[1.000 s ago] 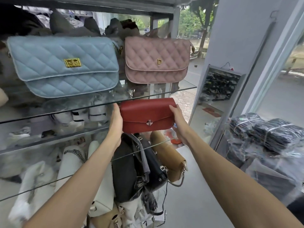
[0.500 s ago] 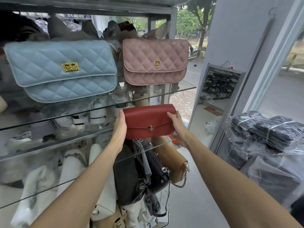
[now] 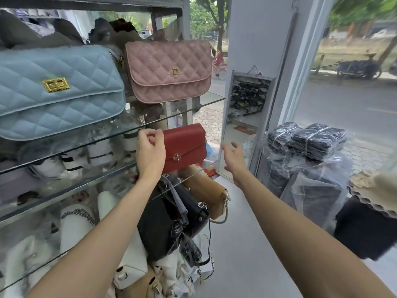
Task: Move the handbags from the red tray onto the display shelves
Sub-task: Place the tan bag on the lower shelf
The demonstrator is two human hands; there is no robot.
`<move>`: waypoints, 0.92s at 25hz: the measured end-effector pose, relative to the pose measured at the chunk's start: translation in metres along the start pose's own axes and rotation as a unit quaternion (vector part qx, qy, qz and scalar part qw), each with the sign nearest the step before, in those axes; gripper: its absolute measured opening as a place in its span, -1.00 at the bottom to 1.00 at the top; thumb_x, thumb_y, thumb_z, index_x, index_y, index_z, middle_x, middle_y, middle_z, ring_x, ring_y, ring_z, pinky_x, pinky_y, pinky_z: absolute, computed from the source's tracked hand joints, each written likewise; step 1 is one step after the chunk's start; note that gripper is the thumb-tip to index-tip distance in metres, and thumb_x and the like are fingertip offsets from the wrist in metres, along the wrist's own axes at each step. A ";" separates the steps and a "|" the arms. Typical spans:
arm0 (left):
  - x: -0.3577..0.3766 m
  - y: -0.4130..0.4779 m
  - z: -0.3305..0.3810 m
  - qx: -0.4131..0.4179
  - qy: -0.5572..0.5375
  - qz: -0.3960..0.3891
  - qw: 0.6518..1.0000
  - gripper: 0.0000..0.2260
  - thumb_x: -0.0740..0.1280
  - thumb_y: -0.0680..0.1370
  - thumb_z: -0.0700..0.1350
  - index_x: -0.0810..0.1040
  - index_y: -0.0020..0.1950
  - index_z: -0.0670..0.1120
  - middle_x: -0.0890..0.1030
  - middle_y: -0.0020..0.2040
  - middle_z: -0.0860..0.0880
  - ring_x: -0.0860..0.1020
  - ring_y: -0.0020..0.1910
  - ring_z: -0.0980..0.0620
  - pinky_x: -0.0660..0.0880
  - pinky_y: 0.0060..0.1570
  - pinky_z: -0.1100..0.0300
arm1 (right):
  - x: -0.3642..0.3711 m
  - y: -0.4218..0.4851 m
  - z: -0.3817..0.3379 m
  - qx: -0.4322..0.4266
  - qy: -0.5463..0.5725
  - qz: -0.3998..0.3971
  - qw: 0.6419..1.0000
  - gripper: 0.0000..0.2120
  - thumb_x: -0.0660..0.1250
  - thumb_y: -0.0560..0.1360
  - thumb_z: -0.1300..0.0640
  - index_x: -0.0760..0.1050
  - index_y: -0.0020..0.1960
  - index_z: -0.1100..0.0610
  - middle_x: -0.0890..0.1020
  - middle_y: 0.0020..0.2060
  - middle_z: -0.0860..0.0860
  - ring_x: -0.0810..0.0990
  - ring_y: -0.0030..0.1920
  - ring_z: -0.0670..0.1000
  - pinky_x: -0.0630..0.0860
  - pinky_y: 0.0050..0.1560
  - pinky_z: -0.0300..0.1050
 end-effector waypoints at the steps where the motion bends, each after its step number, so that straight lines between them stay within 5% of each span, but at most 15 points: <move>1: 0.014 -0.007 0.000 0.001 -0.016 -0.033 0.999 -0.85 0.22 0.65 0.08 0.46 0.06 0.03 0.52 -0.16 0.11 0.52 -0.14 0.12 0.43 0.02 0.06 | -0.014 -0.008 0.005 0.004 -0.002 0.011 1.000 -0.47 0.19 0.68 -0.06 0.16 0.57 0.08 0.35 0.49 0.09 0.41 0.24 0.03 0.42 0.32 0.03; 8: 0.156 -0.119 0.003 -0.004 -0.056 -0.337 0.940 -0.79 0.23 0.55 0.13 0.54 -0.09 0.03 0.50 -0.26 0.05 0.48 -0.19 -0.02 0.42 -0.16 0.06 | -0.152 -0.093 0.063 0.048 -0.013 0.134 0.990 -0.81 0.16 0.70 0.03 0.42 0.24 0.07 0.59 0.26 0.18 0.59 0.08 0.13 0.55 -0.11 -0.08; 12: 0.236 -0.251 -0.016 -0.039 -0.032 -0.512 0.858 -0.79 0.23 0.64 0.07 0.54 -0.06 -0.02 0.42 -0.33 0.05 0.35 -0.35 0.04 0.27 -0.36 0.10 | -0.269 -0.180 0.135 0.115 0.007 0.271 0.956 -0.85 0.16 0.70 0.01 0.46 0.14 0.04 0.62 0.12 0.05 0.56 0.11 0.07 0.56 0.23 0.12; 15: 0.266 -0.347 -0.042 -0.053 -0.003 -0.599 0.799 -0.79 0.23 0.67 0.03 0.54 -0.01 -0.08 0.43 -0.30 0.04 0.34 -0.36 0.08 0.28 -0.36 0.12 | -0.338 -0.251 0.198 0.167 0.033 0.358 0.918 -0.88 0.17 0.68 0.05 0.46 0.04 0.03 0.61 0.18 0.11 0.55 0.13 0.10 0.56 0.23 0.11; 19: 0.297 -0.467 -0.080 -0.085 0.061 -0.687 0.719 -0.86 0.23 0.65 -0.03 0.54 -0.02 -0.03 0.41 -0.28 0.00 0.31 -0.38 0.05 0.22 -0.39 0.16 | -0.411 -0.340 0.291 0.236 0.089 0.452 0.856 -0.83 0.21 0.66 0.09 0.46 0.19 0.12 0.63 0.19 0.11 0.56 0.08 0.05 0.54 0.21 0.09; 23: 0.312 -0.566 -0.126 -0.153 0.118 -0.733 0.652 -0.87 0.27 0.65 -0.07 0.52 0.07 -0.12 0.45 -0.23 -0.03 0.35 -0.38 0.06 0.28 -0.43 0.24 | -0.454 -0.397 0.359 0.308 0.091 0.475 0.819 -0.78 0.18 0.64 0.10 0.54 0.17 0.14 0.61 0.16 0.15 0.57 0.19 0.15 0.53 0.30 0.21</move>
Point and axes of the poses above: each hand's wrist, its own y-axis towards the middle knuckle, its own x-axis out of the palm, z = x × y, the point moved 10 cm from there along y, towards the middle knuckle
